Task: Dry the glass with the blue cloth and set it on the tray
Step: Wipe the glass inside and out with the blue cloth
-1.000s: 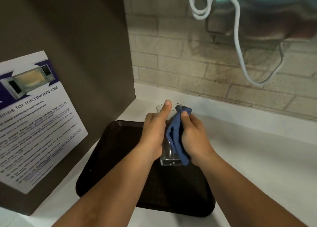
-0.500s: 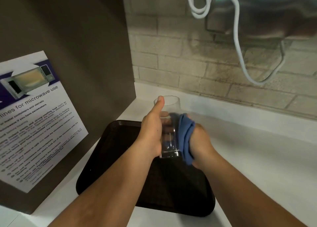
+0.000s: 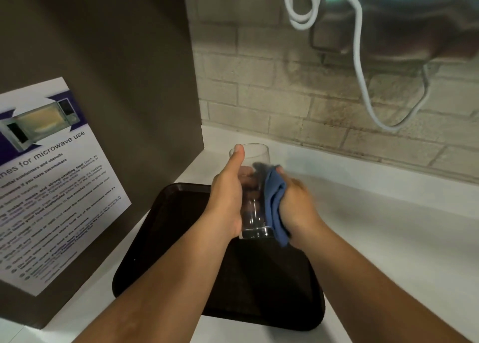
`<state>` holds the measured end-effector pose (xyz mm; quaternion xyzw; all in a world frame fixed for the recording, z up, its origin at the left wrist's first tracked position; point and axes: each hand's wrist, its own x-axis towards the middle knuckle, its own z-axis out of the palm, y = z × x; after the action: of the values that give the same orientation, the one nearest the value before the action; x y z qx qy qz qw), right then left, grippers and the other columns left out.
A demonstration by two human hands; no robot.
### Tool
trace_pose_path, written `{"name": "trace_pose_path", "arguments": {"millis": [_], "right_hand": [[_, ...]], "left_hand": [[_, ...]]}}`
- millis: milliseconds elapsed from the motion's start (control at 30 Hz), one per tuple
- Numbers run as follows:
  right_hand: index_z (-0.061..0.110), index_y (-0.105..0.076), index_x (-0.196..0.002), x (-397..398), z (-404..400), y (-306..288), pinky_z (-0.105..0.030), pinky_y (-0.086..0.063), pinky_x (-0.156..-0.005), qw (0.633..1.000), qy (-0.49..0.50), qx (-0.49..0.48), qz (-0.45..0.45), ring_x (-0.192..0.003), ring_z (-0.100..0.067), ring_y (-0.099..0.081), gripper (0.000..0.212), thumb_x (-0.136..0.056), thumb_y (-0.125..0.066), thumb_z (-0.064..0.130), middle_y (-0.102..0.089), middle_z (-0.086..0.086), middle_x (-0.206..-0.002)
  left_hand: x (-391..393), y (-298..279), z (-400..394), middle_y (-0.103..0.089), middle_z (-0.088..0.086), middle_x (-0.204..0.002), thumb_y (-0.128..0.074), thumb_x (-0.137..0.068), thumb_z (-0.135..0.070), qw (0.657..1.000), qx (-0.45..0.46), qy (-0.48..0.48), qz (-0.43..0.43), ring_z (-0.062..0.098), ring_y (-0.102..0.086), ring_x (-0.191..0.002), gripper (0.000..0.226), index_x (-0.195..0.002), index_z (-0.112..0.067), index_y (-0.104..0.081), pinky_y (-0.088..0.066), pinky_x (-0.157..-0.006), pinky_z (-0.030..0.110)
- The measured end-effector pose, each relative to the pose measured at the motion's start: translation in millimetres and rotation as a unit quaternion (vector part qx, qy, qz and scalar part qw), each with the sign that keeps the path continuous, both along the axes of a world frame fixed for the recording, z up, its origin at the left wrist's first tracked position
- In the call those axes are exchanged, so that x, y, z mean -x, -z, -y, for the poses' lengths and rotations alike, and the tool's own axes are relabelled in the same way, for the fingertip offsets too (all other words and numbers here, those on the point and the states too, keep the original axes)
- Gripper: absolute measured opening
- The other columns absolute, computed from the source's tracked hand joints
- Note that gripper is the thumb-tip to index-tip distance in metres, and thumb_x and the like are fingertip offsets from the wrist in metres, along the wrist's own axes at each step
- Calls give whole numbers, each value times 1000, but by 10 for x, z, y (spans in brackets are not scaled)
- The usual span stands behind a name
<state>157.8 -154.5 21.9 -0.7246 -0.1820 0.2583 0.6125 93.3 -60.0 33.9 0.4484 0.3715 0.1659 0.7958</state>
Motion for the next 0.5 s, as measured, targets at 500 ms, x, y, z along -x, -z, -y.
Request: {"name": "trace_pose_path", "arguments": {"millis": [500], "right_hand": [[34, -60, -83, 29, -2, 52, -44, -50, -92, 999, 7, -51, 4, -95, -27, -67, 31, -95, -37, 51, -69, -12, -100]], "left_hand": [[0, -114, -12, -75, 9, -93, -56, -93, -72, 999, -43, -6, 7, 25, -71, -80, 69, -112, -8, -73, -55, -73, 40]]}}
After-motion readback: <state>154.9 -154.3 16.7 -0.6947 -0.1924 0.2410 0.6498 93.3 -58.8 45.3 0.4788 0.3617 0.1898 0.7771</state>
